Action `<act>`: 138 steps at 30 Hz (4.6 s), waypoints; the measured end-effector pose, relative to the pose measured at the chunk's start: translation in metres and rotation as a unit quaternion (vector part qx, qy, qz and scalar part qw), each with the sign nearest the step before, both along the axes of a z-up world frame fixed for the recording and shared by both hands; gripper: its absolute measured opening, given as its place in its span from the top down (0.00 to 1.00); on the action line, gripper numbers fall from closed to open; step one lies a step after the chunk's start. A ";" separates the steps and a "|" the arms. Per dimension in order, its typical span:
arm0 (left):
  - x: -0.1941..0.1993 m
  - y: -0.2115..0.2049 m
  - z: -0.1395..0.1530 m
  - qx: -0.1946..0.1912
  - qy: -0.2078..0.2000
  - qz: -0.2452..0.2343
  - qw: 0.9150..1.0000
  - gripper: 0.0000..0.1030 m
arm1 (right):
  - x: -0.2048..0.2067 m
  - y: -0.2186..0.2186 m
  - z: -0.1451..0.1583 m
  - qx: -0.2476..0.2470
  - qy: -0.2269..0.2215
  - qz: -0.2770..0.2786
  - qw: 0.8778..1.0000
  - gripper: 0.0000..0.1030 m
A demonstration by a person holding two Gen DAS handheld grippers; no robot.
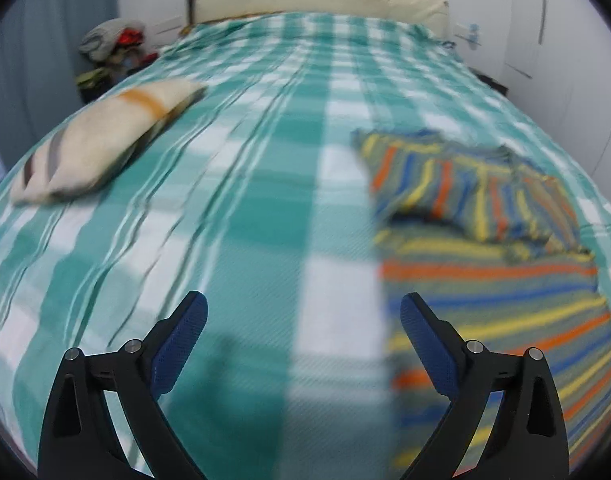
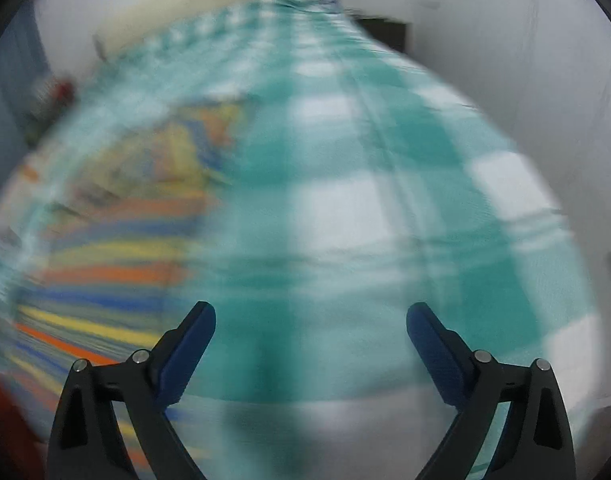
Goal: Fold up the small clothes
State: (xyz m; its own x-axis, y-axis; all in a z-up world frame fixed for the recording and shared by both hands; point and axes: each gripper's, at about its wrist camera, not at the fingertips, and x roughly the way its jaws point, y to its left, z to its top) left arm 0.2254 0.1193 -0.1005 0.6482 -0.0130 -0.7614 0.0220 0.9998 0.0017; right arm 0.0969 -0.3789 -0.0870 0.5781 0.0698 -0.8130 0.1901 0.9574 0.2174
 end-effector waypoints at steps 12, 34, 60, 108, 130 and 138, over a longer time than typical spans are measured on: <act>-0.030 0.029 -0.054 -0.018 0.012 0.024 0.999 0.01 | 0.192 0.116 -0.041 0.367 0.060 0.040 0.927 0.58; -0.027 0.026 -0.055 -0.017 0.015 0.017 1.000 0.00 | 0.174 0.120 -0.042 0.154 0.049 0.023 0.987 0.55; -0.115 -0.044 -0.016 0.036 0.029 -0.105 0.993 0.01 | -0.061 0.073 -0.038 -0.132 -0.027 0.099 0.986 0.32; -0.078 0.034 -0.051 -0.003 0.056 0.068 0.996 0.00 | -0.050 0.016 -0.075 -0.140 0.016 -0.051 0.989 0.00; -0.078 0.030 -0.054 0.016 0.060 0.064 0.996 0.00 | -0.049 0.017 -0.076 -0.146 0.012 -0.049 0.988 0.00; -0.077 0.027 -0.054 0.023 0.062 0.064 0.996 0.00 | -0.050 0.017 -0.076 -0.147 0.012 -0.048 0.988 0.00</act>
State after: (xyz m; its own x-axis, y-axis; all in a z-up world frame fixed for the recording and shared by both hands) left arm 0.1482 0.1467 -0.1548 0.5431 0.1007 -0.8336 -0.1033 0.9933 0.0527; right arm 0.0474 -0.3620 -0.1630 0.5511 -0.2251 -0.8035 0.2847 0.9559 -0.0725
